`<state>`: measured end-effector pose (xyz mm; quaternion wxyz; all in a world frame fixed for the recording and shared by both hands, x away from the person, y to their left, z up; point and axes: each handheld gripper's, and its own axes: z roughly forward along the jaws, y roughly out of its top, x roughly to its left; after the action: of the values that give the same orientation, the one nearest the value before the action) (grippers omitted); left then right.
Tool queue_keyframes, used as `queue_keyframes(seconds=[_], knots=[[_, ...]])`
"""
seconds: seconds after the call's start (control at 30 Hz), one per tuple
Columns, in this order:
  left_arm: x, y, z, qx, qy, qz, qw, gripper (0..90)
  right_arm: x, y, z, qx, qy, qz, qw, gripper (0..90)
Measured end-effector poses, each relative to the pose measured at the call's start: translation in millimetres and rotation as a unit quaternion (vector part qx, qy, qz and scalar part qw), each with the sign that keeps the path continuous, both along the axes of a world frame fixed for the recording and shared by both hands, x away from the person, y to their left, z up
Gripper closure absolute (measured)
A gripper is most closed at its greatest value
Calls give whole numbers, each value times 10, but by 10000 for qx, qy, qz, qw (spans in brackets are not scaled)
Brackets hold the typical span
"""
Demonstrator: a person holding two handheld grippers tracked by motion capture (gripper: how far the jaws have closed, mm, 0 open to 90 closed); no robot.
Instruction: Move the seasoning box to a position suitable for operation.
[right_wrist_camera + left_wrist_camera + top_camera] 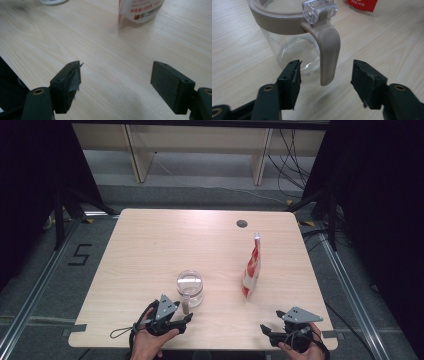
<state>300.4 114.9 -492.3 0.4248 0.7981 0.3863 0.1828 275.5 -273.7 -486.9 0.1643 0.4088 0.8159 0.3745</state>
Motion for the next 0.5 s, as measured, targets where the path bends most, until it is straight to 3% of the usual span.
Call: queue_keyframes(seconds=[0.07,0.17,0.2,0.3,0.37,0.43,0.5], knots=[[12,-2,7,-27,-110,-36,9999,495,-3,11,-5,-8,45,-2,10000,248],[2,-2,21,-35,-116,-15,9999,553,8,19,-13,32,35,107,9999,248],[18,24,36,113,-218,-104,9996,576,-3,29,-12,10,-35,27,10000,248],[18,16,31,40,-194,-90,9998,593,3,23,-14,-4,5,61,10000,248],[4,-13,28,107,-245,-98,9996,631,8,19,-17,-27,-65,75,9999,247],[9,-36,25,188,-335,-157,9991,648,3,28,-18,-17,37,78,10000,247],[11,-58,21,95,-330,-147,9993,659,3,33,-18,13,72,124,9999,247]])
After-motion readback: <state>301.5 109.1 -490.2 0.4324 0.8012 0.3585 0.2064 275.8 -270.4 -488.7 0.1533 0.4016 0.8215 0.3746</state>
